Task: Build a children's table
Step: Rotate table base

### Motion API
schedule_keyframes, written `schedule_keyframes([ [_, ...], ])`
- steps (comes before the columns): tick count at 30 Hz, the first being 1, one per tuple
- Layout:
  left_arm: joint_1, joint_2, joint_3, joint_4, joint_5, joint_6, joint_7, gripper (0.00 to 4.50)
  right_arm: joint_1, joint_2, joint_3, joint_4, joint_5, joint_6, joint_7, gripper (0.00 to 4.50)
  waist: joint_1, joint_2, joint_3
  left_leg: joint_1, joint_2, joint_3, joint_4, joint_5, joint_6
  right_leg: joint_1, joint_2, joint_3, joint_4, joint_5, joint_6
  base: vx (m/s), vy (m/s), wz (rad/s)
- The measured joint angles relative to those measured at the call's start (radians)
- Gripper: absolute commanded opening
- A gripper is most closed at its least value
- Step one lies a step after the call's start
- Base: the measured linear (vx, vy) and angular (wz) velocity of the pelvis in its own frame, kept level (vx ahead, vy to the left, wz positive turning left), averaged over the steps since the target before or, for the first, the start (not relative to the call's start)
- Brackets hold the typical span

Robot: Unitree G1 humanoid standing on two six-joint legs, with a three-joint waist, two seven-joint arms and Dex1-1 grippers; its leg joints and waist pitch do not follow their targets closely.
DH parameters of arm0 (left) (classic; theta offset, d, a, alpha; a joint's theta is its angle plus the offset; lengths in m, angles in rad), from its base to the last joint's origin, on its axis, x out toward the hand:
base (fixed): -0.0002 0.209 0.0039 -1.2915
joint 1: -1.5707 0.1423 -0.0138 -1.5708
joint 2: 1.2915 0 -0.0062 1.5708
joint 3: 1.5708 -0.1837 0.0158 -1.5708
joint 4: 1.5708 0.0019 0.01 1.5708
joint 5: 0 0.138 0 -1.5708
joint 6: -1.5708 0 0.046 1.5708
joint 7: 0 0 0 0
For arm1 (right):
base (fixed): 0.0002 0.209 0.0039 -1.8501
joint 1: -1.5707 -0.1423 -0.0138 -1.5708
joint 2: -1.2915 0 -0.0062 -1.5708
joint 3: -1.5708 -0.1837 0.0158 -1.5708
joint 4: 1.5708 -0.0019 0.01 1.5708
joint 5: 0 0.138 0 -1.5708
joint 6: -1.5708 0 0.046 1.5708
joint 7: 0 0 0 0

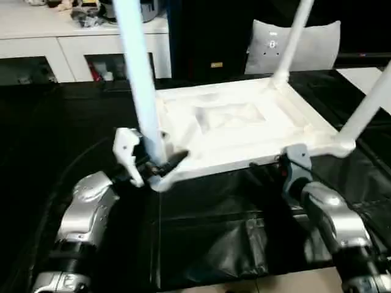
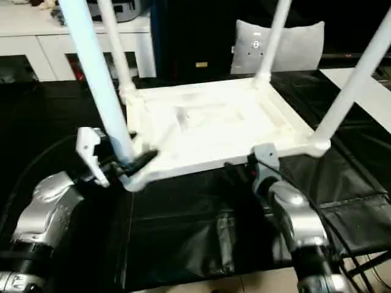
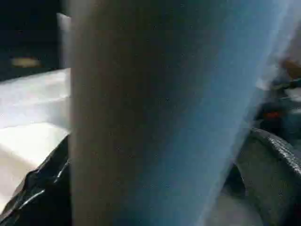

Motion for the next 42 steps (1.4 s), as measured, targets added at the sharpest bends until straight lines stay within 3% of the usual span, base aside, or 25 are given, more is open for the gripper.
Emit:
schedule_keyframes([
  [3,0.020,0.046,-0.053,-0.093,-0.037,0.097,-0.080,4.46,-0.012,0.015,0.000,0.030,-0.008,-0.002,0.011,4.50,-0.008,0.000,0.000,0.000,0.001,0.001,-0.001,0.000,0.000,-0.002,0.001,0.000,0.002,0.000,-0.001,0.000,0.000,0.00],
  [6,0.044,0.085,-0.108,-0.186,-0.039,0.146,-0.134,4.46,-0.028,0.036,0.005,0.065,-0.014,-0.013,0.017,4.50,-0.028,0.000,0.000,0.001,0.001,0.002,-0.001,0.000,0.000,-0.002,0.001,0.001,0.003,-0.001,-0.001,0.000,0.000,0.00],
  [10,0.073,0.083,-0.169,-0.286,-0.056,0.208,-0.157,4.46,-0.064,0.054,0.015,0.111,-0.033,-0.027,0.035,4.50,-0.049,-0.005,0.003,0.005,0.001,0.004,0.000,0.001,-0.001,-0.001,0.001,0.001,0.004,0.000,-0.002,0.000,0.000,0.00],
  [14,0.086,0.066,-0.200,-0.342,-0.077,0.265,-0.157,4.46,-0.091,0.078,0.038,0.132,-0.046,-0.052,0.075,4.50,-0.058,-0.008,0.005,0.007,0.001,0.004,0.000,0.001,-0.001,-0.001,0.002,0.001,0.005,0.000,-0.002,0.000,0.000,0.00],
  [22,0.086,0.050,-0.226,-0.382,-0.088,0.310,-0.154,4.46,-0.129,0.129,0.093,0.146,-0.075,-0.090,0.136,4.50,-0.047,-0.013,0.008,0.006,0.001,0.004,-0.001,0.000,-0.001,-0.001,0.001,0.002,0.005,-0.001,-0.002,0.000,0.000,0.00],
  [34,0.086,0.037,-0.227,-0.401,-0.089,0.346,-0.138,4.46,-0.128,0.126,0.087,0.154,-0.098,-0.109,0.144,4.50,-0.048,-0.014,0.008,0.006,0.001,0.004,-0.001,0.000,-0.001,-0.001,0.001,0.002,0.005,-0.001,-0.002,0.000,0.000,0.00],
  [42,0.131,0.097,-0.250,-0.556,-0.132,0.398,-0.156,4.46,-0.126,0.078,0.063,0.156,-0.112,-0.113,0.125,4.50,-0.042,-0.014,0.008,0.006,0.001,0.004,-0.001,0.000,-0.001,-0.001,0.001,0.003,0.009,-0.003,-0.005,0.000,0.000,0.00],
])
